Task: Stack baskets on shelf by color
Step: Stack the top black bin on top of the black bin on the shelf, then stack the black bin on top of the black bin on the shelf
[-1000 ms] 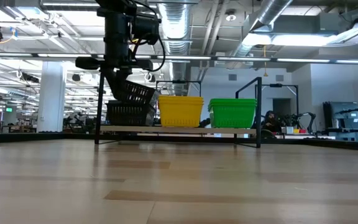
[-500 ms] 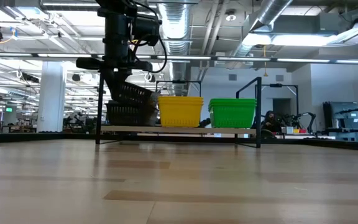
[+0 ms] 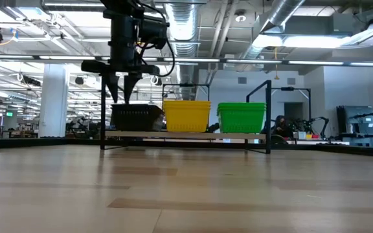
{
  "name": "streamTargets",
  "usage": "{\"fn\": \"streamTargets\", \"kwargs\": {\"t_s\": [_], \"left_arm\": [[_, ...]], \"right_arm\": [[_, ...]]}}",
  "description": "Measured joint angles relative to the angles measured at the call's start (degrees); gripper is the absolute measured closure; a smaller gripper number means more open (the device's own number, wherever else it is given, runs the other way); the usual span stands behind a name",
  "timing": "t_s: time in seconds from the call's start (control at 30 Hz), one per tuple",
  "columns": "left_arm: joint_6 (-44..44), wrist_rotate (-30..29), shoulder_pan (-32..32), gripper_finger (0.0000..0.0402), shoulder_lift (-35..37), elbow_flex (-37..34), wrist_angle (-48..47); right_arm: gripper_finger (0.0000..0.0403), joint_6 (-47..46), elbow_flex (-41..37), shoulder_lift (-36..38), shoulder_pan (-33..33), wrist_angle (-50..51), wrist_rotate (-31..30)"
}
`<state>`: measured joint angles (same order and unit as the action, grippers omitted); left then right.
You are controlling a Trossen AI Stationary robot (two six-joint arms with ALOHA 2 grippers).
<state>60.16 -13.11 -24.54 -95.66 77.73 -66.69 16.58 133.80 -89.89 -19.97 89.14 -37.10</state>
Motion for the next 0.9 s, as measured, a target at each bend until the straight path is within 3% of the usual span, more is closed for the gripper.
{"fn": "streamTargets", "kwargs": {"t_s": [0.27,0.6,0.77,0.9], "left_arm": [[-4.3,0.3,-0.1,0.0257,-0.3,6.3,0.1],[-11.1,-0.2,1.2,0.0253,-0.1,17.4,-0.5],[-13.3,0.8,5.9,0.0254,0.0,25.8,-11.6],[-8.9,-4.0,13.3,0.0254,0.1,32.4,-22.6]], "right_arm": [[0.0402,0.0,0.0,0.0,0.0,0.2,2.8],[0.0402,-0.2,0.0,0.0,0.0,0.3,2.8],[0.0402,-0.2,0.0,0.0,-0.1,0.5,2.8],[0.0402,-0.2,0.0,0.0,-0.1,0.4,2.8]]}}
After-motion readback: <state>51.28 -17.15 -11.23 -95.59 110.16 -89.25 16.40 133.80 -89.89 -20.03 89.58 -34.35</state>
